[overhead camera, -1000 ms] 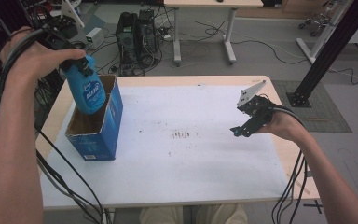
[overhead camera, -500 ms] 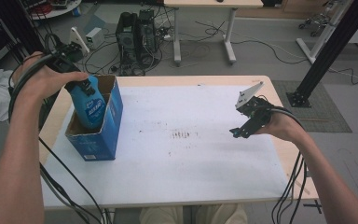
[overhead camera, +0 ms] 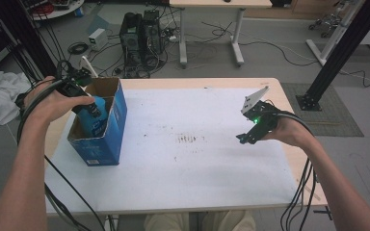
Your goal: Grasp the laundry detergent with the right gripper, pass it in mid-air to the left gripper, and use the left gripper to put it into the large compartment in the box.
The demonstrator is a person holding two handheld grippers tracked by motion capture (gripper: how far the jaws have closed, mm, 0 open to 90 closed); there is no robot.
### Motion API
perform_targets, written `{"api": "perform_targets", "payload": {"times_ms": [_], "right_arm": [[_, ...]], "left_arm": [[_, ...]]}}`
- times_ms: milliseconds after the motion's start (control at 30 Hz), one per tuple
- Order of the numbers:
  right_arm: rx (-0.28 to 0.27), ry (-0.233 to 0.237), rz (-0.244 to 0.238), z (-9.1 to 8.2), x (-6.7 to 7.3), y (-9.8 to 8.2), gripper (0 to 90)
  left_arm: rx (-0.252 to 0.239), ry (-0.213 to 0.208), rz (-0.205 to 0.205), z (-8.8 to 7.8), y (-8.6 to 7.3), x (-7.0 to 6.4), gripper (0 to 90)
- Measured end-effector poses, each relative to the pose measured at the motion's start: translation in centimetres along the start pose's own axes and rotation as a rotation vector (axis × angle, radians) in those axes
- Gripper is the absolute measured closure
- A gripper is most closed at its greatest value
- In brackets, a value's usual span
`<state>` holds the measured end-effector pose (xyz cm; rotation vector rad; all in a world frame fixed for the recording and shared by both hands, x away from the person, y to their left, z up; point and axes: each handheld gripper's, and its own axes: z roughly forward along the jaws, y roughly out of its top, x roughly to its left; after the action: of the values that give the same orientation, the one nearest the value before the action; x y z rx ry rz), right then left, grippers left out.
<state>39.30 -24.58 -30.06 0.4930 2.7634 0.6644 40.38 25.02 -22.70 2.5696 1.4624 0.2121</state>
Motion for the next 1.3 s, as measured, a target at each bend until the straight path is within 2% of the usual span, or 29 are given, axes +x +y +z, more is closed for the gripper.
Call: {"api": "perform_targets", "payload": {"times_ms": [33, 67, 100, 133, 167, 200, 267, 300, 333, 367, 467, 567, 600, 767, 800, 833, 867, 967, 1000, 1033, 1067, 1100, 1133, 1167, 1233, 1267, 1300], "right_arm": [[0.000, 0.000, 0.000, 0.0, 0.0, 0.0, 13.1], [-0.013, -0.002, 0.001, -0.3, -0.2, 0.0, 13.1], [-0.001, 0.000, -0.001, -0.1, 0.0, 0.0, 13.1], [0.005, 0.000, 0.000, 0.1, 0.0, 0.0, 13.1], [0.006, -0.003, 0.001, 0.1, 0.1, 0.0, 13.1], [0.005, 0.001, 0.000, 0.1, 0.0, 0.0, 13.1], [0.000, -0.002, 0.008, 0.1, 0.0, 0.0, 13.1], [0.000, -0.002, 0.008, 0.1, 0.0, 0.0, 13.1], [0.005, 0.001, -0.001, 0.1, 0.0, 0.0, 13.1], [0.009, -0.005, 0.007, 0.1, 0.0, -0.1, 13.1], [0.006, -0.002, 0.005, 0.3, 0.0, -0.2, 13.1], [0.008, -0.006, 0.008, 0.1, 0.0, -0.1, 13.1], [0.011, 0.000, 0.006, 0.5, 0.1, -0.1, 13.1], [0.011, -0.001, 0.007, 0.5, 0.1, -0.2, 13.1], [0.017, 0.000, 0.006, 0.6, 0.1, -0.1, 13.1], [0.016, 0.000, 0.006, 0.6, 0.1, -0.1, 13.1], [0.013, 0.002, 0.006, 0.6, 0.1, -0.1, 13.1], [0.015, 0.002, 0.007, 0.7, 0.1, -0.1, 13.1], [0.013, 0.001, 0.006, 0.6, 0.1, -0.1, 13.1], [0.019, 0.002, 0.010, 0.8, 0.1, -0.1, 13.1], [0.020, 0.002, 0.009, 0.7, 0.1, -0.1, 13.1], [0.008, -0.004, 0.009, 0.2, 0.0, -0.1, 13.1], [0.018, 0.004, 0.010, 0.8, 0.2, -0.1, 13.1], [0.019, 0.003, 0.009, 0.8, 0.1, -0.1, 13.1], [0.019, 0.005, 0.010, 1.0, 0.2, -0.1, 13.1], [0.017, 0.007, 0.010, 1.0, 0.2, -0.1, 13.1], [0.013, 0.001, 0.006, 0.6, 0.1, -0.1, 13.1]], "left_arm": [[0.000, 0.000, 0.000, 0.0, 0.0, 0.0, 38.1], [-0.045, 0.038, -0.058, -4.8, 1.5, 0.0, 38.1], [-0.026, 0.014, -0.024, -1.6, 0.4, 0.1, 38.1], [0.008, -0.002, 0.019, 0.5, -0.1, 0.0, 38.1], [-0.002, 0.003, -0.004, -0.4, 0.1, 0.1, 38.1], [0.013, -0.008, 0.028, 1.1, -0.3, 0.0, 38.1], [0.013, -0.012, 0.029, 1.3, -0.4, 0.1, 38.1], [-0.001, 0.004, -0.003, -0.5, 0.1, 0.1, 38.1], [-0.001, 0.004, -0.003, -0.5, 0.1, 0.1, 38.1], [0.026, -0.023, 0.040, 2.4, -0.8, 0.2, 38.1], [0.029, -0.021, 0.051, 2.5, -0.8, 0.3, 38.1], [0.017, -0.014, 0.036, 1.6, -0.5, 0.1, 38.1], [0.047, -0.020, 0.065, 3.5, -0.9, 0.1, 38.1], [0.046, -0.019, 0.064, 3.3, -0.8, 0.2, 38.1], [0.057, -0.024, 0.079, 4.3, -1.0, 0.2, 38.0], [0.051, -0.024, 0.070, 3.8, -0.9, 0.2, 38.1], [0.047, -0.022, 0.078, 4.3, -1.0, 0.2, 38.1], [0.052, -0.025, 0.071, 3.9, -0.9, 0.2, 38.0], [0.050, -0.021, 0.083, 4.3, -1.0, 0.0, 37.9], [0.050, -0.021, 0.084, 4.3, -1.0, 0.1, 37.9], [0.023, -0.022, 0.041, 2.2, -0.7, 0.2, 37.9], [0.049, -0.023, 0.079, 4.4, -1.0, 0.2, 37.9], [0.050, -0.020, 0.085, 4.3, -1.0, 0.1, 37.9], [0.048, -0.030, 0.073, 4.4, -1.2, 0.3, 37.9], [0.045, -0.028, 0.077, 4.4, -1.2, 0.2, 37.8], [0.051, -0.025, 0.070, 3.8, -0.9, 0.2, 37.8], [0.051, -0.025, 0.070, 3.8, -0.9, 0.2, 37.8]]}}
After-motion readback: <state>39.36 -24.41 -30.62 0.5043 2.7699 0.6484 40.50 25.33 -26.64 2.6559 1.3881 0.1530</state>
